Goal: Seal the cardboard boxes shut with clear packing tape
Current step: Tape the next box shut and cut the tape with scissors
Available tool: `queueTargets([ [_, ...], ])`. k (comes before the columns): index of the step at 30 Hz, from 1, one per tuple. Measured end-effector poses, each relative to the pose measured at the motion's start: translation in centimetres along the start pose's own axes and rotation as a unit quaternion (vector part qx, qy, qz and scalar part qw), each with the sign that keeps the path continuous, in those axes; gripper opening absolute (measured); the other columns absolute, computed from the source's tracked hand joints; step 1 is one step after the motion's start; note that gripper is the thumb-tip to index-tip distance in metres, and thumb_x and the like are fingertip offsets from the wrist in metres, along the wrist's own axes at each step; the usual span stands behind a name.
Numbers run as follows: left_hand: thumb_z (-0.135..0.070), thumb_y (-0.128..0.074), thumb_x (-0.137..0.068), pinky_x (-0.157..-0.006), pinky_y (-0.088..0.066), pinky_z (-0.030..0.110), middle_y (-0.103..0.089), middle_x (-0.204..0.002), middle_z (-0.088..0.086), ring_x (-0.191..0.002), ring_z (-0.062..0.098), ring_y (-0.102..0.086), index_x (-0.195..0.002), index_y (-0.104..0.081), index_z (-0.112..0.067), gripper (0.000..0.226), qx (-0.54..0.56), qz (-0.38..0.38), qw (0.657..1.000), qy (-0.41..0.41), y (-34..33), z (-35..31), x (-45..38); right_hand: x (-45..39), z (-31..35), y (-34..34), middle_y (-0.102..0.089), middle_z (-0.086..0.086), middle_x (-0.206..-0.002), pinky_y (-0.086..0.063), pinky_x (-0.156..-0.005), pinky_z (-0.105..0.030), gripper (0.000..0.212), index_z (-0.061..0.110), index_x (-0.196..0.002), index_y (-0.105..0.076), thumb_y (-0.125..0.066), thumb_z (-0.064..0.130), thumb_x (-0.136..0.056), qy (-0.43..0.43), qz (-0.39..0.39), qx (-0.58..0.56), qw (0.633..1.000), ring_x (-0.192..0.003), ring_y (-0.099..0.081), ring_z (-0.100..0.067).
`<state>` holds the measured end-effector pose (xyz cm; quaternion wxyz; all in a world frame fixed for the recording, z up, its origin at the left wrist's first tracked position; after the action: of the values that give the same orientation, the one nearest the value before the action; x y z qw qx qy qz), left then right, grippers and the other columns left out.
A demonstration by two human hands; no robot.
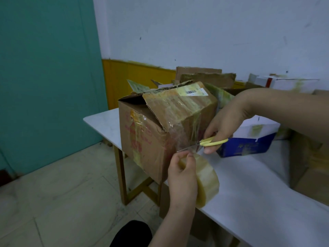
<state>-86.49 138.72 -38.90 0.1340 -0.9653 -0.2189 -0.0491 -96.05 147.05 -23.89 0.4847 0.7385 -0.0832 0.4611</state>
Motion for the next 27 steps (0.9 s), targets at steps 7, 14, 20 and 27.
queueTargets([
  [7,-0.038,-0.054,-0.102,-0.076,-0.056,0.032,-0.065,-0.093,-0.009,-0.086,0.009,-0.063,-0.095,-0.062,-0.039,0.011,0.002,0.007,1.0,-0.021,0.2,0.2,0.1,-0.3,-0.7,0.1,-0.063,0.027,-0.071,-0.039,-0.069,-0.019,0.016,0.045,-0.09,-0.068,-0.061,0.058,-0.088,0.028,-0.12,0.023,0.992,-0.073,-0.054,0.002],
  [14,-0.038,-0.057,-0.1,-0.073,-0.052,0.023,-0.063,-0.087,-0.014,-0.08,0.002,-0.06,-0.093,-0.064,-0.041,0.011,-0.027,0.034,0.998,-0.038,-0.2,0.9,1.4,1.0,-1.9,-2.5,-0.067,0.013,-0.075,-0.042,-0.06,-0.026,0.022,0.04,-0.095,-0.075,-0.058,0.053,-0.093,0.002,-0.26,0.088,0.961,-0.066,-0.055,-0.008],
  [20,-0.035,-0.056,-0.101,-0.062,-0.052,0.02,-0.067,-0.089,-0.008,-0.074,0.004,-0.063,-0.096,-0.066,-0.037,0.011,-0.021,0.04,0.997,-0.067,-0.4,1.1,1.9,2.4,-5.2,-7.3,-0.065,0.009,-0.09,-0.046,-0.074,-0.028,0.029,0.031,-0.099,-0.068,-0.049,0.052,-0.097,-0.069,-0.256,0.018,0.964,-0.081,-0.058,-0.011],
  [27,-0.039,-0.049,-0.104,-0.086,-0.049,0.03,-0.064,-0.102,-0.017,-0.096,0.001,-0.059,-0.103,-0.064,-0.036,0.015,-0.058,0.078,0.989,-0.113,0.3,1.1,1.8,-4.4,-5.3,-16.0,-0.064,-0.013,-0.12,-0.047,-0.091,-0.03,0.043,0.006,-0.118,-0.063,-0.039,0.038,-0.103,-0.232,-0.16,-0.015,0.959,-0.108,-0.061,-0.029],
])
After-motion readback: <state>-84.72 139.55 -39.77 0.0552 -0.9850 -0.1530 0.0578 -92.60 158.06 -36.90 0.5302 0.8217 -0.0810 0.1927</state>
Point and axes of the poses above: each hand's wrist, its own x-axis away from the middle knuckle, its own y-axis out of the back of the hand, z = x × y, the point moved 2 cm from there along -x, towards the middle knuckle
